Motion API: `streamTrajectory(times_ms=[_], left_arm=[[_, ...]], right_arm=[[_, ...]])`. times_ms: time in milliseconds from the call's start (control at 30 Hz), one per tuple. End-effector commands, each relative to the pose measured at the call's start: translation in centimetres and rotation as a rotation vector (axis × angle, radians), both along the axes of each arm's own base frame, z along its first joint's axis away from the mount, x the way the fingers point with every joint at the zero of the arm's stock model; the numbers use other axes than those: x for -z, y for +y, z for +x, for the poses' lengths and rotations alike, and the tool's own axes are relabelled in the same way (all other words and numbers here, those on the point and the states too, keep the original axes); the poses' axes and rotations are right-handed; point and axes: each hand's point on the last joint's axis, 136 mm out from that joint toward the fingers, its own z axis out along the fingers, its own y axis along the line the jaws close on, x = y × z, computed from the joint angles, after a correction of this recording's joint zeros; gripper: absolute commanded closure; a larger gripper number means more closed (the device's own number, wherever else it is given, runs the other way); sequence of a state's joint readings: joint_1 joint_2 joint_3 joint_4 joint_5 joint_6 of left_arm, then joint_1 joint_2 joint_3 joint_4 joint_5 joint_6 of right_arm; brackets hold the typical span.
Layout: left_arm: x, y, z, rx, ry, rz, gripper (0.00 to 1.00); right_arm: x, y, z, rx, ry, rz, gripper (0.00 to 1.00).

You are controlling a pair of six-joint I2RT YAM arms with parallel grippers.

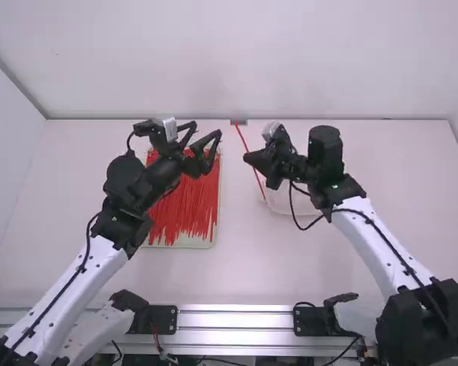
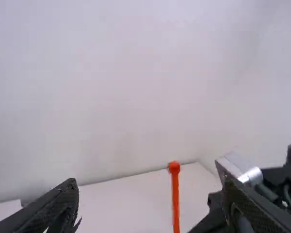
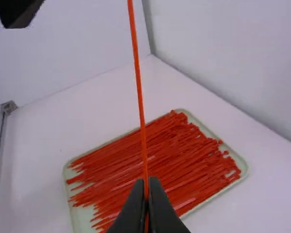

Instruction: Fasten the cable tie

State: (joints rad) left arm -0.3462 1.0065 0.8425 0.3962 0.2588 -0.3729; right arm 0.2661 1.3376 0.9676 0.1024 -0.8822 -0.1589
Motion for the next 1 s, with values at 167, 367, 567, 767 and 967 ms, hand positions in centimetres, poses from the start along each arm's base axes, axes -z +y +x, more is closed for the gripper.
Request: streamTrajectory(times_ms=[167, 367, 567, 767, 967], left_arm=[[-3.3, -2.1, -0.8, 0.155, -0.079, 0.128, 0.20], [-4.8, -5.2, -2.6, 0.393, -0.152, 0.271, 0.15], [-5.4, -7.2, -5.5, 0.606, -0.283, 0.330, 0.04], [-7.0, -5.7, -4.7, 0.567, -0.291, 0.279, 0.02], [-9.5, -4.4, -6.3, 0.655, -0.387, 0.236, 0.00]], right_arm=[[-5.1, -0.2, -2.1, -0.176, -0.147, 0.108, 1.00], [-6.2, 0.0, -2.4, -0.200, -0.196, 0.130, 1.00], [-7.6, 0.1, -3.4, -0.263, -0.234, 0.168, 1.00], [-10.0, 0.5, -3.9, -0.276, -0.237, 0.233, 1.00], [-11.5, 1.5, -4.8, -0.296, -0.216, 0.282, 1.00]])
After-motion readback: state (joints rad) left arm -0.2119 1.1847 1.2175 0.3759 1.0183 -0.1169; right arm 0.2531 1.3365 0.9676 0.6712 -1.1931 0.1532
